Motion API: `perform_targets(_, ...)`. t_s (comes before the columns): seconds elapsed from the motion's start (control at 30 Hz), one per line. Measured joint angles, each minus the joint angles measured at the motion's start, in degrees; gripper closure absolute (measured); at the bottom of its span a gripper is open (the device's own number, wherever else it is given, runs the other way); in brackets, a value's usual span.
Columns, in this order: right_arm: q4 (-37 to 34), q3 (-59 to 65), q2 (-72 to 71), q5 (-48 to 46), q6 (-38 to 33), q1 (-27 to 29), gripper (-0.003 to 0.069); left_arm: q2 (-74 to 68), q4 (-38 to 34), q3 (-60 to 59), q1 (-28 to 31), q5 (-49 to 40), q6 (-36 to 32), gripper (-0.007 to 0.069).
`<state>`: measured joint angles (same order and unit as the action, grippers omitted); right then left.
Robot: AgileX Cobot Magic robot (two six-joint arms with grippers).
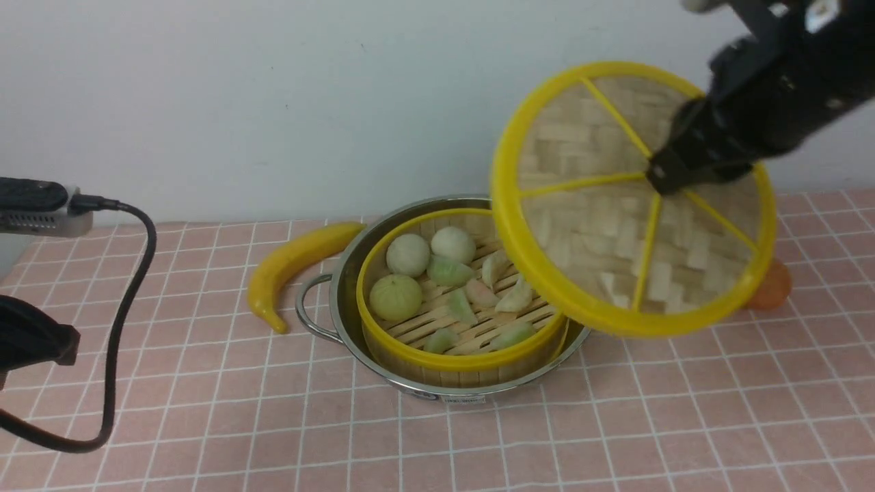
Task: Place the steamer in the pot on the pink tablecloth, and put the lid on the steamer.
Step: 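Place the bamboo steamer lid onto the steamer basket in the pot with the right gripper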
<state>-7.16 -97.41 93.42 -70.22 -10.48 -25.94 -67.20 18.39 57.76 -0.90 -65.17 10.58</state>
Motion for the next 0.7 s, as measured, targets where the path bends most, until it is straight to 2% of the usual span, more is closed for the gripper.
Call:
perform_targets(0.03,0.1,-0.7,0.6,0.0,-0.2,-0.3,0.0513,0.0,0.0,0.0,0.0,0.0,0.0,0.0564)
perform_targets(0.07,1.3,-8.1,6.8,-0.1,-1.6,-3.2,0.0513,0.0,0.0,0.0,0.0,1.1,0.0,0.0560)
perform_targets(0.1,1.8,-10.2,9.3,-0.1,-1.9,-4.3,0.0513,0.0,0.0,0.0,0.0,1.3,0.0,0.0560)
perform_targets(0.27,5.0,-21.2,21.0,-0.1,-1.4,-7.7,0.0513,0.0,0.0,0.0,0.0,1.8,0.0,0.0560)
perform_targets(0.47,5.8,-22.6,26.6,-0.7,3.2,-8.2,0.0513,0.0,0.0,0.0,0.0,2.3,0.0,0.0550)
perform_targets(0.7,5.6,-22.9,26.6,-0.7,4.0,-8.4,0.0513,0.0,-0.2,0.0,0.0,2.5,0.0,0.0539)
